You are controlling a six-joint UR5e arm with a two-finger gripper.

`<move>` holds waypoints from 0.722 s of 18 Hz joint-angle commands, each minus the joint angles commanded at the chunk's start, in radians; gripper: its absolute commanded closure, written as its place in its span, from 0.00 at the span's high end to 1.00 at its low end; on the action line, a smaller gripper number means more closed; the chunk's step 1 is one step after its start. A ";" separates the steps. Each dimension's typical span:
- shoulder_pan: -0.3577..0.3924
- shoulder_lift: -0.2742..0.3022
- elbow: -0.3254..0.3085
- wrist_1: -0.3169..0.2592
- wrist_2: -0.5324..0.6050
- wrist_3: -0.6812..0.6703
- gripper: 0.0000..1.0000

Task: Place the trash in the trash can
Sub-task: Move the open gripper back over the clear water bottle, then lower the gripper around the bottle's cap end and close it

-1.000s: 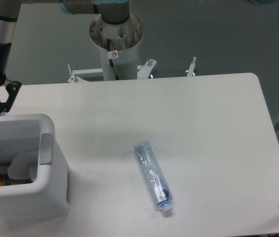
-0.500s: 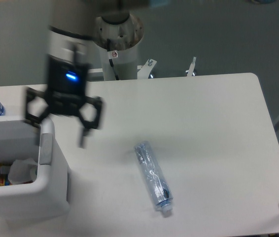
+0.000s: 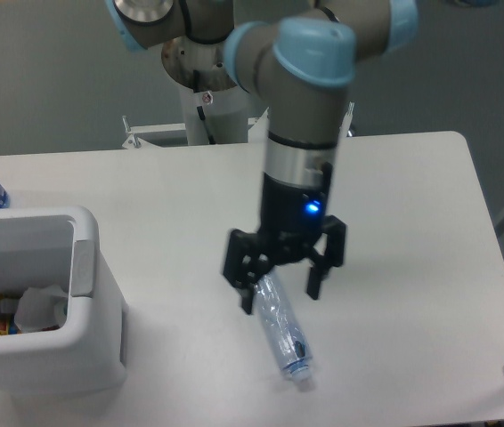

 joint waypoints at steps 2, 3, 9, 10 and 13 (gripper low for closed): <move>0.002 -0.044 0.000 -0.003 0.031 0.057 1.00; 0.003 -0.066 0.003 -0.009 0.040 0.089 1.00; 0.002 -0.187 0.015 -0.003 0.072 0.137 1.00; -0.001 -0.204 0.018 -0.002 0.072 0.132 1.00; -0.040 -0.255 0.017 0.000 0.086 0.121 1.00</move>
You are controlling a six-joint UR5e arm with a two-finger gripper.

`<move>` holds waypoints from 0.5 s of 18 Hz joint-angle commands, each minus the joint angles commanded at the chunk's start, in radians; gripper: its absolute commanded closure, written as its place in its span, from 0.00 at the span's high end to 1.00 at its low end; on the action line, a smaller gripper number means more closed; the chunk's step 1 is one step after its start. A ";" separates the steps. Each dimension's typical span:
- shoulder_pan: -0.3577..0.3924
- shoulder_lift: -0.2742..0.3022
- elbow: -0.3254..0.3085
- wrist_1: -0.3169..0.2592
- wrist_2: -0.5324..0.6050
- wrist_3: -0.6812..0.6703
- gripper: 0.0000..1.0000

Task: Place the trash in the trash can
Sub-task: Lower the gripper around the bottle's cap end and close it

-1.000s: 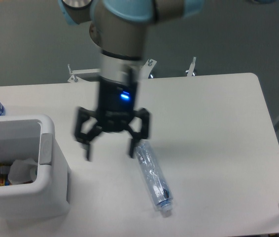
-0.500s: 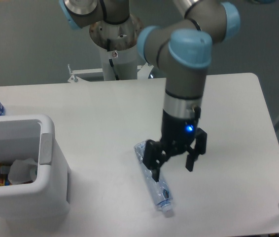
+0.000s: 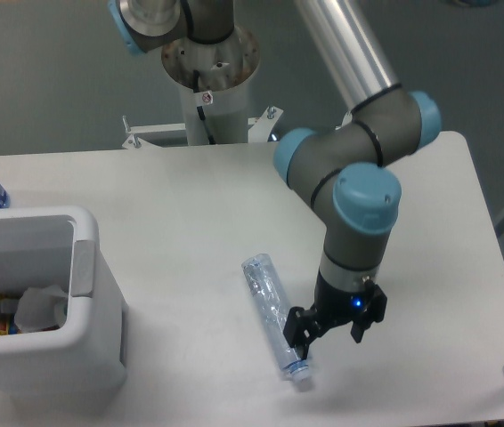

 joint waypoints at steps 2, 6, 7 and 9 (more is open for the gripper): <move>-0.022 -0.023 0.005 0.002 0.021 -0.009 1.00; -0.025 -0.049 0.012 0.006 0.023 -0.014 1.00; -0.032 -0.057 0.023 0.006 0.023 -0.012 1.00; -0.034 -0.072 0.040 0.006 0.025 -0.012 1.00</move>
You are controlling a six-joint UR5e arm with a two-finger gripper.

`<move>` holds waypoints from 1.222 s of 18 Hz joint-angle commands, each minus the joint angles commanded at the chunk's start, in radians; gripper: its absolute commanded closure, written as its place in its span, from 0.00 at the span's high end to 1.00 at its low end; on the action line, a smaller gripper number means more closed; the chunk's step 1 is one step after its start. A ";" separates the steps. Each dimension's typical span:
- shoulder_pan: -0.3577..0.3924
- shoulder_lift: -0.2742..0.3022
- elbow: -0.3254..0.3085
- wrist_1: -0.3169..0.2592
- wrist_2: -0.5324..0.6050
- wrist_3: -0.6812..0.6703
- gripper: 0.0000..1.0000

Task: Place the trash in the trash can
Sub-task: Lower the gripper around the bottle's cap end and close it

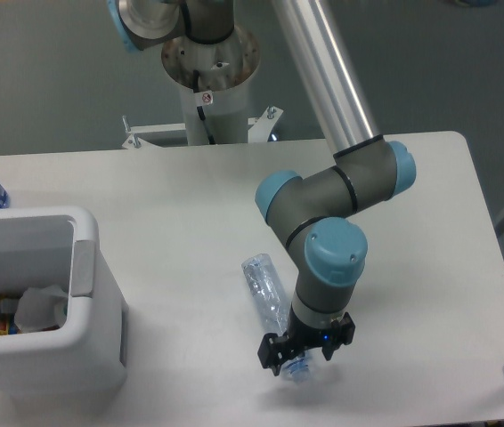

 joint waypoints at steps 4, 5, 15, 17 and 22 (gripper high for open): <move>-0.015 -0.020 0.012 0.029 0.000 -0.002 1.00; -0.015 -0.023 0.014 0.029 0.002 -0.002 1.00; -0.025 -0.051 0.023 0.034 0.084 -0.002 0.98; -0.025 -0.057 0.025 0.035 0.087 -0.002 0.91; -0.038 -0.061 0.025 0.037 0.121 -0.012 0.55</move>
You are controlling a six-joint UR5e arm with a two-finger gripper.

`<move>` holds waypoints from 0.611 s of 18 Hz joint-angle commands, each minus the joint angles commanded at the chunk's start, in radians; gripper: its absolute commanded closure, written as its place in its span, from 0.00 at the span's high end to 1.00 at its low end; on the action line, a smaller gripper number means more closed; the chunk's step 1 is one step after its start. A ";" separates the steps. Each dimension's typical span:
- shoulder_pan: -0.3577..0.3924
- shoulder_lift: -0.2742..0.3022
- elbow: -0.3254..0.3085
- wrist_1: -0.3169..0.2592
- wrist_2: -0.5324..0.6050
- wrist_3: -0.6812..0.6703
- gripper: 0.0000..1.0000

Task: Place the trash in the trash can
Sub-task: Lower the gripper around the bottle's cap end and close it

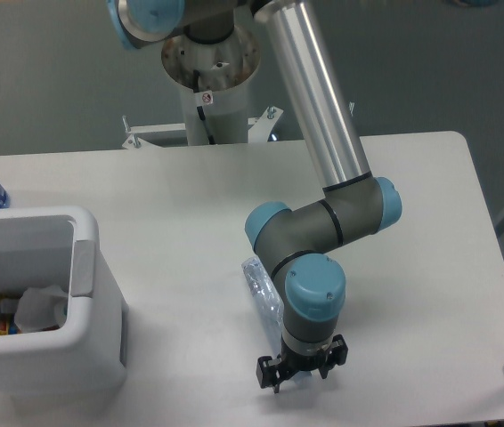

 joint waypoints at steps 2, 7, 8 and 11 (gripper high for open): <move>-0.002 0.000 0.000 0.000 0.002 -0.008 0.44; -0.002 0.003 0.000 0.000 0.028 -0.023 0.29; -0.002 0.003 0.000 -0.002 0.029 -0.025 0.28; -0.002 0.006 0.002 -0.002 0.031 -0.026 0.14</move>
